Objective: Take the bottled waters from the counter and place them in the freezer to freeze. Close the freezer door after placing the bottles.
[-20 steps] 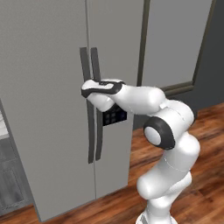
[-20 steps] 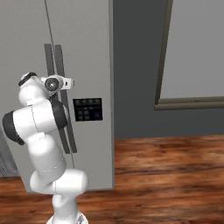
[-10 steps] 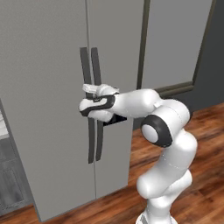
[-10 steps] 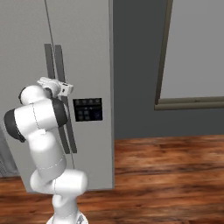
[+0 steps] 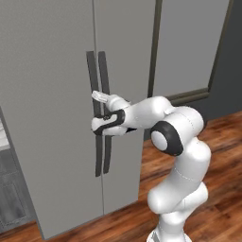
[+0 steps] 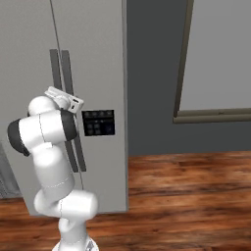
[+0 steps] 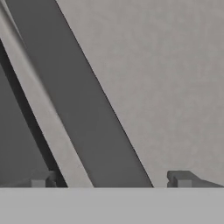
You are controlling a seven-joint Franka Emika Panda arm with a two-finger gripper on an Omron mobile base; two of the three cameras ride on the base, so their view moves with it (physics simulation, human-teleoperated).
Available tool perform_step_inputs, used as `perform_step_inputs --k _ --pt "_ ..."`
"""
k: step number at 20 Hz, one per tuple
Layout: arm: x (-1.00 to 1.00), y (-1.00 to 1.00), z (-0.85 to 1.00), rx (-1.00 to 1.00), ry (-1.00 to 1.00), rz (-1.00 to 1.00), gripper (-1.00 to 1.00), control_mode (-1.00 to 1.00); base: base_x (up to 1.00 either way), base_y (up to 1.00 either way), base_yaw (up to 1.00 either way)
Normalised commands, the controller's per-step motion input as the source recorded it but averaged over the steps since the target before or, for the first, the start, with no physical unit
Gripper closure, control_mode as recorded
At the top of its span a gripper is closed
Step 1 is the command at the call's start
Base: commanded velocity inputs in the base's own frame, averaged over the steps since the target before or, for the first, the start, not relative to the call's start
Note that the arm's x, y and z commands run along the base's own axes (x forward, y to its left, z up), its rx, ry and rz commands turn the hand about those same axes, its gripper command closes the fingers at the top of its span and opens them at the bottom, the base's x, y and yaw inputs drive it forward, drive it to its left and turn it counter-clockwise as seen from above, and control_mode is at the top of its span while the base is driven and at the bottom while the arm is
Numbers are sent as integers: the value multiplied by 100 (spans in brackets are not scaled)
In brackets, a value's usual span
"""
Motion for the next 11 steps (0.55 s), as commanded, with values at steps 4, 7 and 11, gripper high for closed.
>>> perform_step_inputs --k 4,7,11 --pt "31 -40 -3 20 -1 2 -100 -100 0 0 0" --pt "-100 -1 10 19 -22 9 -100 -100 0 0 0" --pt "-65 -9 5 21 -25 1 -100 -100 0 0 0"
